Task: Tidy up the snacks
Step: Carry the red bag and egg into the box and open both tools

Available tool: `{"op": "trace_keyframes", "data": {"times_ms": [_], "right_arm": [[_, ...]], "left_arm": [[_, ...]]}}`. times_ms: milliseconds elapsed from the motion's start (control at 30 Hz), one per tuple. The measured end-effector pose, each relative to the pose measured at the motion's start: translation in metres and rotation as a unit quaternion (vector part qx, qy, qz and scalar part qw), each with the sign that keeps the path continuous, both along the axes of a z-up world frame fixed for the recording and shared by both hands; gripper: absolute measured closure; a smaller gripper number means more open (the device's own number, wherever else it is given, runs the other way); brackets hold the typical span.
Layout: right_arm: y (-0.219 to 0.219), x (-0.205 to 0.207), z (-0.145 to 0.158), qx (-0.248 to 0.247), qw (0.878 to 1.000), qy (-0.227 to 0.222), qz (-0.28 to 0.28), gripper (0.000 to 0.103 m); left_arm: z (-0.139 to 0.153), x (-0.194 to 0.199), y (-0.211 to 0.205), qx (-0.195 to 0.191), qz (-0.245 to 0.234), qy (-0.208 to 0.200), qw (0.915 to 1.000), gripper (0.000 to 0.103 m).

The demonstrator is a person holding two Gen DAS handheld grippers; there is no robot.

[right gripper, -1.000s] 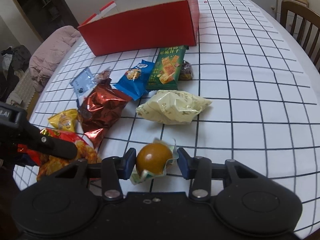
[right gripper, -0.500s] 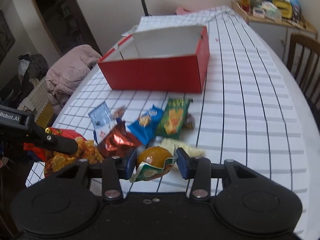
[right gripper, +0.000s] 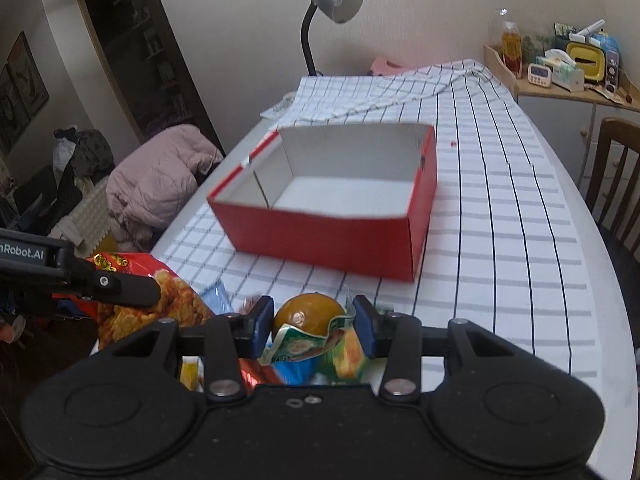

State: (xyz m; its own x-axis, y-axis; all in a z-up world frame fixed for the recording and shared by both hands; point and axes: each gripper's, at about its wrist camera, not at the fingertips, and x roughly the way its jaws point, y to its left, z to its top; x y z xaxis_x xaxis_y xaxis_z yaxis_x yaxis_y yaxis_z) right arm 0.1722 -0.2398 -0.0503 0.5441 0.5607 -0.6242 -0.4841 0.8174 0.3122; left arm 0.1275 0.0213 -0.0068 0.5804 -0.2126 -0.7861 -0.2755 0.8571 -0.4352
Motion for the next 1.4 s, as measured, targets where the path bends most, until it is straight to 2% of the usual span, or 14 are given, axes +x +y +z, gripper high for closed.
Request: {"op": "trace_keyframes", "data": {"times_ms": [400, 667, 867, 1067, 1400], "right_arm": [[0.042, 0.077, 0.013, -0.028, 0.999, -0.017, -0.039, 0.061], [0.071, 0.131, 0.0, -0.061, 0.997, -0.004, -0.054, 0.061], [0.089, 0.164, -0.02, -0.087, 0.995, 0.017, -0.044, 0.061], [0.107, 0.185, -0.043, -0.116, 0.992, 0.05, -0.028, 0.061], [0.126, 0.192, -0.07, -0.159, 0.985, 0.069, -0.006, 0.061]], "left_arm": [[0.011, 0.098, 0.038, 0.049, -0.039, -0.013, 0.998, 0.043], [0.001, 0.165, 0.056, 0.085, -0.062, -0.001, 0.9944, 0.043], [-0.018, 0.208, 0.054, 0.104, -0.094, 0.015, 0.9901, 0.043], [-0.044, 0.242, 0.049, 0.119, -0.122, 0.048, 0.9841, 0.043], [-0.086, 0.263, 0.033, 0.16, -0.162, 0.106, 0.968, 0.043]]}}
